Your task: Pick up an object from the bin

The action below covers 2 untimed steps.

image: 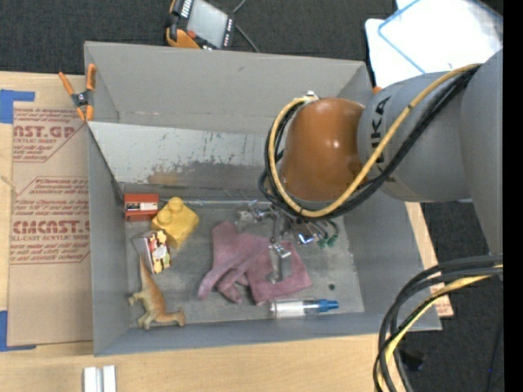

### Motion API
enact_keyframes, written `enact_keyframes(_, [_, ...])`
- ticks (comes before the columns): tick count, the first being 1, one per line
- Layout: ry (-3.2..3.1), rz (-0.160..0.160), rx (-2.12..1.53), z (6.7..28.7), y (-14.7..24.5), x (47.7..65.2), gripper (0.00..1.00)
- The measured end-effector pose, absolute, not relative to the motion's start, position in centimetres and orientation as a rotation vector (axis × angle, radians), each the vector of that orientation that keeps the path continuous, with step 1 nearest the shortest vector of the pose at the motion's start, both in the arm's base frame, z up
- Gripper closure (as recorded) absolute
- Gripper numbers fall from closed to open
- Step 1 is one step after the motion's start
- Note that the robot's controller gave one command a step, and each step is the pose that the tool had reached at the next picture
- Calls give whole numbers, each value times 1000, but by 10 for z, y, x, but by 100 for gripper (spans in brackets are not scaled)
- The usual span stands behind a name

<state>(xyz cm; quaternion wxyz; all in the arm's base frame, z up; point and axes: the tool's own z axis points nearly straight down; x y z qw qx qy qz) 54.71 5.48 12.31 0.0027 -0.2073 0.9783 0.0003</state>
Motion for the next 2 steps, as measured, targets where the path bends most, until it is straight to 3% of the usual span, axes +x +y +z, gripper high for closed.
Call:
enact_keyframes(1, [2959, 4, -1056, 111, 31, 516, 0])
enact_keyframes(2, [3041, 6, -761, 86, 60, 546, 0])
